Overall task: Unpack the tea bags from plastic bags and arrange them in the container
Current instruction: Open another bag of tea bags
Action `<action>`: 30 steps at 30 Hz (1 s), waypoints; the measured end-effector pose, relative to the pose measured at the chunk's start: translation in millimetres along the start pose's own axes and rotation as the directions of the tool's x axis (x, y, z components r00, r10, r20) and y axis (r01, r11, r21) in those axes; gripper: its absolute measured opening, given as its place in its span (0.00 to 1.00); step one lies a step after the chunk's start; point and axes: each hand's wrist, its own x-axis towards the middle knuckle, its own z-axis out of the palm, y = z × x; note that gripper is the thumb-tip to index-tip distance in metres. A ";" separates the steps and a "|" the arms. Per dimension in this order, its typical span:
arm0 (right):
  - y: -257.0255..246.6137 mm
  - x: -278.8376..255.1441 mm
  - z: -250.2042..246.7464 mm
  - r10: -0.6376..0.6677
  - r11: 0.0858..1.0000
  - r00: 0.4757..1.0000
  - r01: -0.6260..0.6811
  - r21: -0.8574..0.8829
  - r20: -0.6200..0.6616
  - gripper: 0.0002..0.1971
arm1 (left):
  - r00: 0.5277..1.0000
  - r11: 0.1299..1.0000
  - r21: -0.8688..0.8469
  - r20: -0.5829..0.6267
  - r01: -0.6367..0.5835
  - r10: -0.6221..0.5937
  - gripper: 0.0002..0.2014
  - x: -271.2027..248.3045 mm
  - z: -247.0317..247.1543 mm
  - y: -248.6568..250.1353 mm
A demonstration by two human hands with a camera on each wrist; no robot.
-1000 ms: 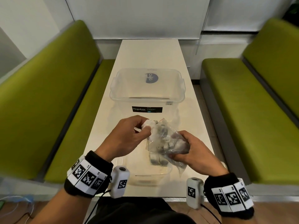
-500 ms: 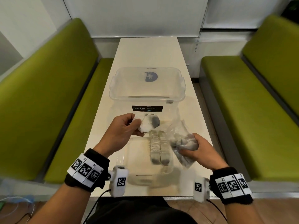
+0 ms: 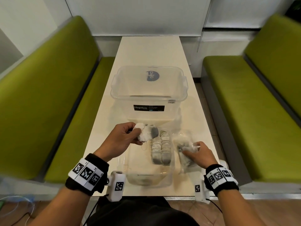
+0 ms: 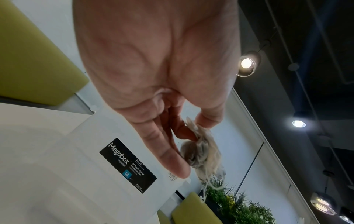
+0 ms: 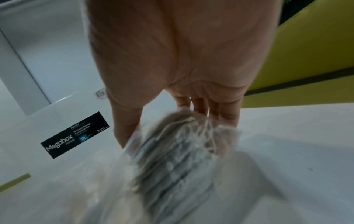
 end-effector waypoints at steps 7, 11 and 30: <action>-43.5 -40.9 -34.1 -0.166 0.970 0.904 0.221 0.099 -0.394 0.39 | 0.998 0.997 0.068 0.060 -0.030 0.026 0.11 1.2 -2.9 -0.7; -88.6 -74.2 -44.0 -0.507 0.804 0.851 0.525 0.279 -0.141 0.38 | 0.994 0.996 0.093 0.113 -0.014 0.003 0.12 -1.3 1.3 5.0; -119.6 -88.1 18.8 -0.663 0.749 0.738 0.656 0.097 0.127 0.22 | 0.986 1.000 0.004 0.162 0.029 -0.029 0.20 -2.7 15.9 -0.6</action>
